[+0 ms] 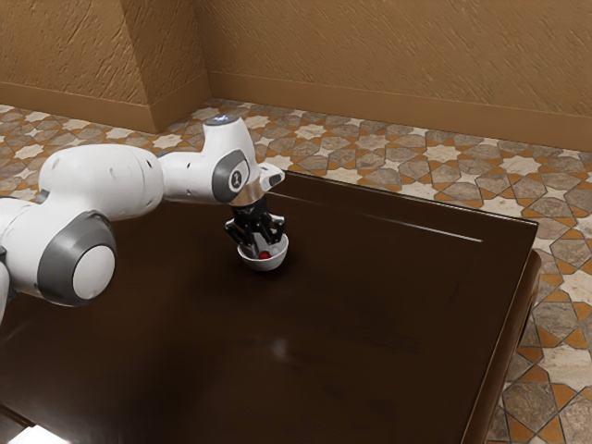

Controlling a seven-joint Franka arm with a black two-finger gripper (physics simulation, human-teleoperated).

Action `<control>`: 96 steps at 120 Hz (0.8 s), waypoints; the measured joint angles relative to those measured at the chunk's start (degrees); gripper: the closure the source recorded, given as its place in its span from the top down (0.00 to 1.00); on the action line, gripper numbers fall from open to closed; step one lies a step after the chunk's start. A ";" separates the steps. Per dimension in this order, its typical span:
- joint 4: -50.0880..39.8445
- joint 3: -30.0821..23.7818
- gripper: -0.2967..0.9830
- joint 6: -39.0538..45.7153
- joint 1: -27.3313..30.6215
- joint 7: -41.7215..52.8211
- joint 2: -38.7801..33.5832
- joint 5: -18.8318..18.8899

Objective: Take strawberry from the bowl

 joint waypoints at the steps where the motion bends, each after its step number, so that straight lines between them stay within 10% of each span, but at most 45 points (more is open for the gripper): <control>1: -0.01 0.00 0.34 0.01 0.00 -0.02 0.00 0.01; 64: 1.63 -0.13 0.29 -2.60 0.03 -1.52 -3.14 1.40; 96: 1.24 -2.67 0.28 -5.78 -15.21 -2.18 -9.11 2.62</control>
